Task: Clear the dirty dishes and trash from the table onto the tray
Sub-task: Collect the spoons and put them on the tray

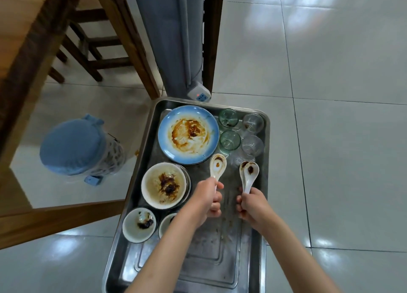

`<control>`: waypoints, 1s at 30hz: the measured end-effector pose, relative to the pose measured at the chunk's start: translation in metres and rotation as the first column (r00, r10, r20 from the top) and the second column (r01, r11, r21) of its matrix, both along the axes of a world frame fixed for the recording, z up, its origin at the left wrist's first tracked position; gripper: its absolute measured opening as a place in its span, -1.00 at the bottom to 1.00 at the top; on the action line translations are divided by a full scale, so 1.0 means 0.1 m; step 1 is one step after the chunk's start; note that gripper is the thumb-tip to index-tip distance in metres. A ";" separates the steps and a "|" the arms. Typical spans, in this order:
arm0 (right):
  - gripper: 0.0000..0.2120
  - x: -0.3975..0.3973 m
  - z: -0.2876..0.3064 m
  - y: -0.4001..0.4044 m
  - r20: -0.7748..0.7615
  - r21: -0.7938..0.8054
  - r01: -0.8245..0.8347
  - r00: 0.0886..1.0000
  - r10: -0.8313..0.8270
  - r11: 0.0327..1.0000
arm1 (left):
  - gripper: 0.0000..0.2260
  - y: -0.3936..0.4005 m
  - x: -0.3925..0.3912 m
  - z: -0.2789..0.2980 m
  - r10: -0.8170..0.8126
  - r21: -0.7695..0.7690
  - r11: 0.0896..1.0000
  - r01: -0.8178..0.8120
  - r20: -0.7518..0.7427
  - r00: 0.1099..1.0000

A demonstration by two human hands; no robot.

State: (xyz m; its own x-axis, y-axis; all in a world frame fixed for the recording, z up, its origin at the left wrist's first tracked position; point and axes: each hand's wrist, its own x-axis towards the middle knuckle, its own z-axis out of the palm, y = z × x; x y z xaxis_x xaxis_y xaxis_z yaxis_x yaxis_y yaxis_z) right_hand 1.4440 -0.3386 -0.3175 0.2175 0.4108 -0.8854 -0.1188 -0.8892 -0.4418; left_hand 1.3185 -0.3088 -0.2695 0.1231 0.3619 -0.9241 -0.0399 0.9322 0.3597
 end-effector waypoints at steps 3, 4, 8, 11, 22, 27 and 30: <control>-0.81 0.02 -0.03 -0.01 -0.009 0.018 -0.009 1.000 0.009 1.000 | -0.75 0.02 -0.02 -0.15 -0.022 0.002 1.000 0.022 -0.047 0.999; -0.82 0.02 -0.04 -0.01 -0.011 0.025 -0.012 1.000 0.012 1.000 | -0.74 0.03 -0.01 -0.20 -0.032 0.003 0.999 0.032 -0.061 0.998; -0.83 0.05 -0.01 -0.01 -0.023 0.050 -0.028 0.999 0.029 0.998 | -0.72 0.03 -0.02 -0.34 -0.093 0.023 0.995 0.097 -0.132 0.987; -0.83 0.08 0.01 -0.01 -0.031 0.062 -0.034 0.999 0.036 0.997 | -0.74 0.05 -0.03 -0.43 -0.138 0.059 0.986 0.153 -0.202 0.970; -0.85 0.03 -0.01 -0.03 -0.057 0.067 -0.013 0.998 0.017 0.998 | -0.75 0.18 0.05 -0.70 -0.176 0.079 0.974 0.214 -0.336 0.925; -0.82 0.00 -0.02 0.03 -0.081 0.006 0.058 0.995 -0.058 0.998 | -0.76 0.24 0.09 -0.71 -0.025 0.067 0.997 0.047 -0.301 0.953; -0.85 -0.04 -0.03 0.01 -0.013 0.059 0.051 0.999 -0.050 0.997 | -0.75 0.22 0.08 -0.70 -0.026 0.090 0.994 0.057 -0.308 0.951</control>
